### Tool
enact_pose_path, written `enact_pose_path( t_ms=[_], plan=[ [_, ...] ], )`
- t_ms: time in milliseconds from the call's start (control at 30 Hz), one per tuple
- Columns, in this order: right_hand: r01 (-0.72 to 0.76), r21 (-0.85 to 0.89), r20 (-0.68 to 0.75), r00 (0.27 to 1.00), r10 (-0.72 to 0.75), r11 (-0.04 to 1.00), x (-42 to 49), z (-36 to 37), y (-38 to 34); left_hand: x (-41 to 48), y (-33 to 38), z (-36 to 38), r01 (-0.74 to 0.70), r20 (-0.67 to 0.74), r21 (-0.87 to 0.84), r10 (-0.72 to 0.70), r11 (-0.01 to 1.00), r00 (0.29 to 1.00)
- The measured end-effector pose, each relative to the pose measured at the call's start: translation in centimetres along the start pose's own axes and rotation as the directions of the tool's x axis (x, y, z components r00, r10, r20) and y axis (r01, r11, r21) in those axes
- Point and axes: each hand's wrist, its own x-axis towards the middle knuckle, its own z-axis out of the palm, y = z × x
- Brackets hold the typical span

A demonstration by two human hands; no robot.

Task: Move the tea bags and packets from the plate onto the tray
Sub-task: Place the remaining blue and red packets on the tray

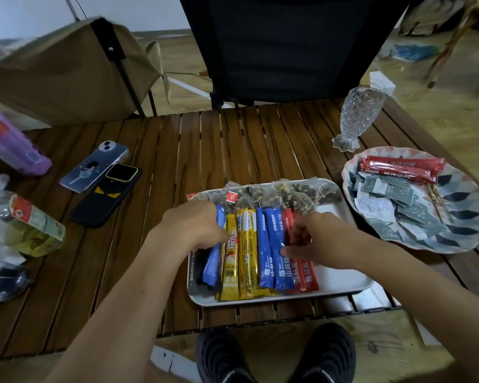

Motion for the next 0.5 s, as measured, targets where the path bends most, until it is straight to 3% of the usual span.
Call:
enact_pose_path(
  t_ms=[133, 300, 500],
  plan=[
    [0.009, 0.006, 0.003, 1.000, -0.009, 1.000, 0.1, 0.0, 0.2, -0.6, 0.3, 0.2, 0.024, -0.076, 0.034, -0.021, 0.999, 0.997],
    [0.021, 0.018, 0.031, 0.999, -0.021, 1.000, 0.1, -0.2, 0.3, -1.1, 1.5, 0.8, 0.119, 0.080, -0.134, -0.109, 0.984, 0.991],
    [0.032, 0.058, 0.051, 0.998, -0.035, 0.998, 0.1, -0.2, 0.6, -0.8, 1.0, 0.4, 0.132, 0.261, -0.250, -0.064, 0.959, 0.963]
  ],
)
